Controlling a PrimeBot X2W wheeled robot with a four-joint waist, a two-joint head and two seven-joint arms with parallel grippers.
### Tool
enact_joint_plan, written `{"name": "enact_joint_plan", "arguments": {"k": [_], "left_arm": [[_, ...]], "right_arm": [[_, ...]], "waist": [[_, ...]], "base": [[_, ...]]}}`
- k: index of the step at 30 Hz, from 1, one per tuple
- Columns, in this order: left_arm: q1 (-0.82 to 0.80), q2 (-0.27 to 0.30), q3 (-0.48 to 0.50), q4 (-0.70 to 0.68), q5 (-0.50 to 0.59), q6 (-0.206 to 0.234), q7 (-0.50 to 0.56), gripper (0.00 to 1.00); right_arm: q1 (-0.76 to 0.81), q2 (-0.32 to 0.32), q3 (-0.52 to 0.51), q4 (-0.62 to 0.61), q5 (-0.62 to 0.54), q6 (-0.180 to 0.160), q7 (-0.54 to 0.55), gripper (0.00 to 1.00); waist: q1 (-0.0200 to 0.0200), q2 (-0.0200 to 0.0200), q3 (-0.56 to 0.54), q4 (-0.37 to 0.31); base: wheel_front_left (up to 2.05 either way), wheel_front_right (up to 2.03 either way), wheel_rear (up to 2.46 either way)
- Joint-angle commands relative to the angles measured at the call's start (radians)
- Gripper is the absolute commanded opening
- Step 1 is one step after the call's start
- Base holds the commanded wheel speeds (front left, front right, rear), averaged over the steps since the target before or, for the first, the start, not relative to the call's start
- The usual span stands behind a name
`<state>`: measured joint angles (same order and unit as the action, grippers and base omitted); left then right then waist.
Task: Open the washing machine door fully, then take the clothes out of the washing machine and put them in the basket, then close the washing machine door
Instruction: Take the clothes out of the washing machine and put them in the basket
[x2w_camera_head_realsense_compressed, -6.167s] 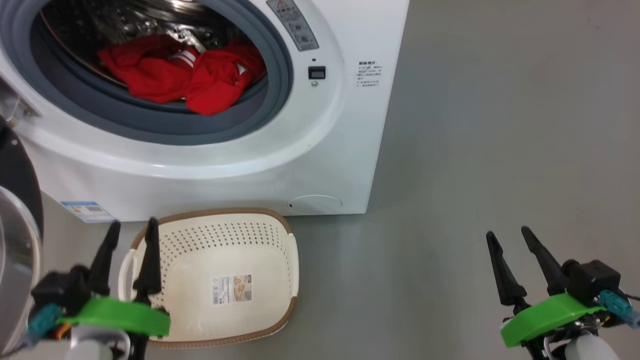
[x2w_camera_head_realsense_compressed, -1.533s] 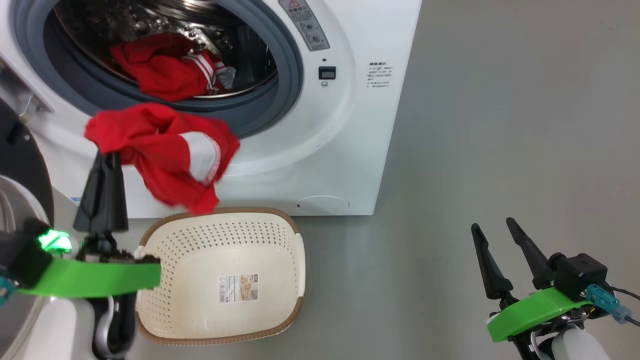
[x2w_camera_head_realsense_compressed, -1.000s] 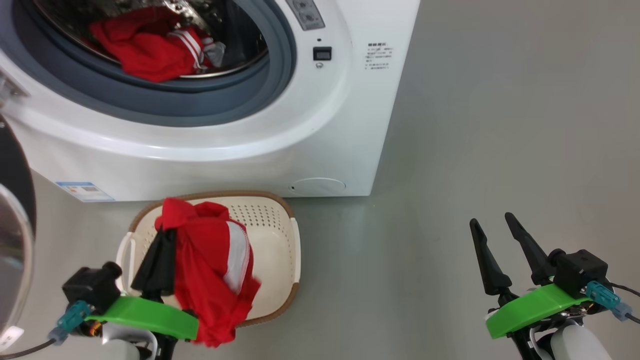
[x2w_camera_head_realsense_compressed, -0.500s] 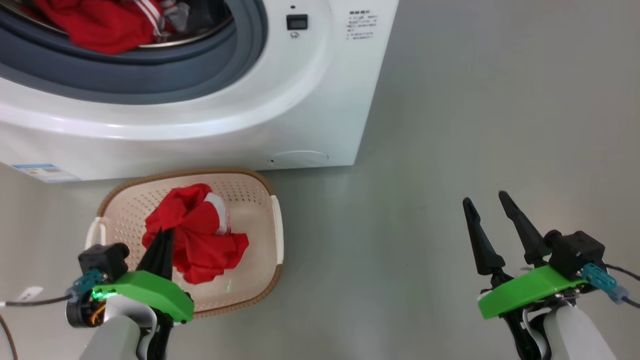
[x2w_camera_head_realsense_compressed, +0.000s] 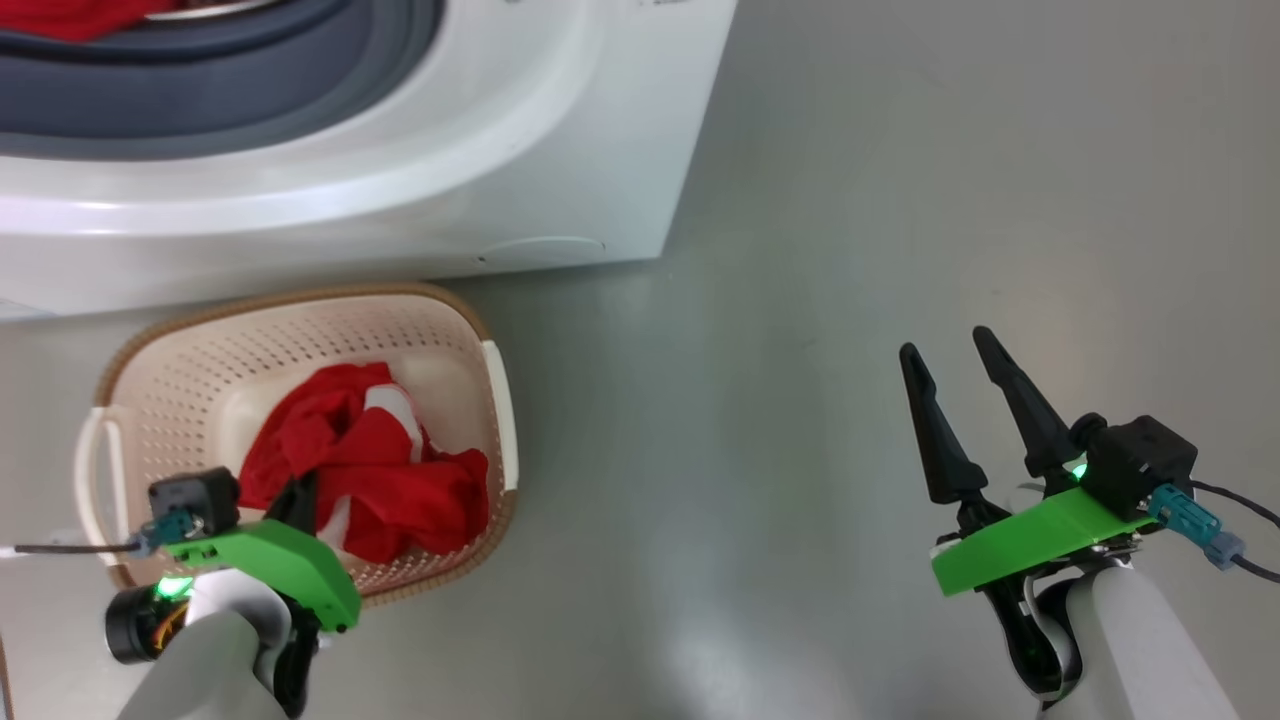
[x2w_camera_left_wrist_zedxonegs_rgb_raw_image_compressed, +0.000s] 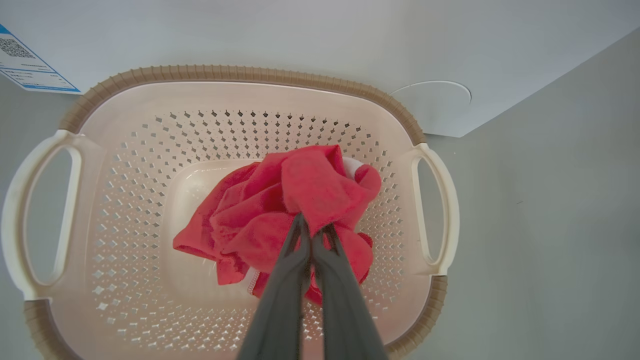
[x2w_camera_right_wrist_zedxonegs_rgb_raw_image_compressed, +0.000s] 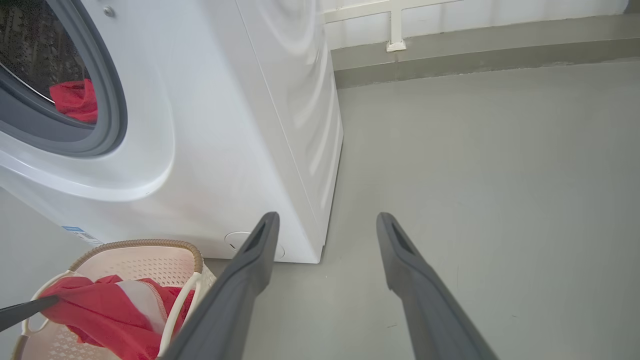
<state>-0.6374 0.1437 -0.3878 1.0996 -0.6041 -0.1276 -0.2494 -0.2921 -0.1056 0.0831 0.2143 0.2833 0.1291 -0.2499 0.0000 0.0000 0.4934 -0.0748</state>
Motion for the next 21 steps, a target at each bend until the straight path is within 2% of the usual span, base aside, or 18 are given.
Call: {"name": "enact_joint_plan", "arguments": {"k": [1,8,9,10,12,13,14,16,21], "left_arm": [[-0.022,0.036,0.017,0.016,-0.015,-0.003,-0.012,0.0],[-0.093,0.049,-0.032,0.108,-0.063,-0.003,-0.007,0.02],[-0.098,0.05,-0.037,0.114,-0.07,-0.003,-0.006,0.1],[-0.103,0.053,-0.043,0.119,-0.076,-0.003,-0.006,0.29],[-0.108,0.057,-0.051,0.128,-0.089,-0.003,-0.006,0.47],[-0.11,0.058,-0.056,0.131,-0.096,-0.003,-0.006,0.64],[-0.11,0.058,-0.056,0.131,-0.096,-0.003,-0.006,0.64],[-0.111,0.059,-0.064,0.137,-0.109,-0.003,-0.007,1.0],[-0.111,0.056,-0.085,0.137,-0.139,-0.003,-0.008,1.0]], "right_arm": [[-0.003,0.006,0.024,-0.026,-0.011,0.002,-0.012,1.0],[-0.025,0.006,0.028,-0.034,-0.017,0.002,-0.012,1.0],[-0.027,0.006,0.027,-0.035,-0.017,0.002,-0.012,1.0],[-0.029,0.006,0.026,-0.035,-0.018,0.002,-0.012,1.0],[-0.031,0.007,0.025,-0.035,-0.019,0.002,-0.012,1.0],[-0.032,0.007,0.023,-0.035,-0.02,0.002,-0.012,1.0],[-0.032,0.007,0.023,-0.035,-0.02,0.002,-0.012,1.0],[-0.032,0.007,0.02,-0.033,-0.021,0.002,-0.012,1.0],[-0.031,0.005,0.019,-0.027,-0.023,0.002,-0.012,1.0]], "waist": [[0.0,0.0,0.045,-0.029],[0.0,0.0,0.09,-0.044],[0.0,0.0,0.093,-0.046],[0.0,0.0,0.095,-0.047],[0.0,0.0,0.095,-0.047],[0.0,0.0,0.094,-0.046],[0.0,0.0,0.094,-0.046],[0.0,0.0,0.091,-0.043],[0.0,0.0,0.069,-0.028]], "base": [[0.0,0.0,0.0],[0.0,0.0,0.0],[0.0,0.0,0.0],[0.0,0.0,0.0],[0.0,0.0,0.0],[0.0,0.0,0.0],[0.0,0.0,0.0],[0.0,0.0,0.0],[0.0,0.0,0.0]]}}
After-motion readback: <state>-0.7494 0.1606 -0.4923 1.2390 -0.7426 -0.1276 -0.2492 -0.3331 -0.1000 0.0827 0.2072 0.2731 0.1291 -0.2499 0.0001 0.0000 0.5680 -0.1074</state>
